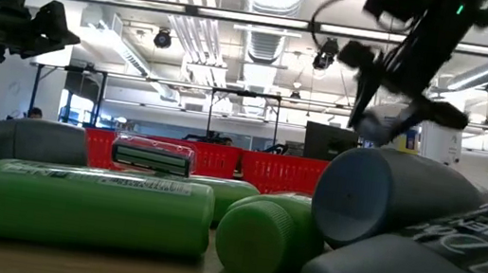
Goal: Pick & Place Travel size toiletries
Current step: Put the black deodorant into the blue bin
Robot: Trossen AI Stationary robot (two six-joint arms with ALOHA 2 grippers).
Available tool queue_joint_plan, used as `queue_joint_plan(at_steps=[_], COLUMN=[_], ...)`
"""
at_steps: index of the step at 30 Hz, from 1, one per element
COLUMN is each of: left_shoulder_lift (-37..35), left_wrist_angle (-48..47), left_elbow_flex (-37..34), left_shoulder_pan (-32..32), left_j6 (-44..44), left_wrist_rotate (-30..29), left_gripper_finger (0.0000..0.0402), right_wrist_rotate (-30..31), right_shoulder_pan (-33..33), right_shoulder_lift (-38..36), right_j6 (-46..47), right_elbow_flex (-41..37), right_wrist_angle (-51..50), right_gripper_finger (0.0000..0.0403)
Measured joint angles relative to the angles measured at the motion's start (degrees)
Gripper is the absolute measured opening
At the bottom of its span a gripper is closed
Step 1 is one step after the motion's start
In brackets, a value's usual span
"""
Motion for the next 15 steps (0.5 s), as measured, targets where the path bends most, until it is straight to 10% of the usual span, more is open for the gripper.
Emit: queue_joint_plan(at_steps=[15], left_shoulder_lift=[0.0], left_wrist_angle=[0.0], left_elbow_flex=[0.0], left_shoulder_pan=[0.0], left_j6=[0.0], left_wrist_rotate=[0.0], left_gripper_finger=[0.0222], right_wrist_rotate=[-6.8], right_shoulder_pan=[-4.1], right_shoulder_lift=[7.1], right_j6=[-9.5], right_elbow_flex=[3.6], right_wrist_angle=[-2.2], right_gripper_finger=[0.0319])
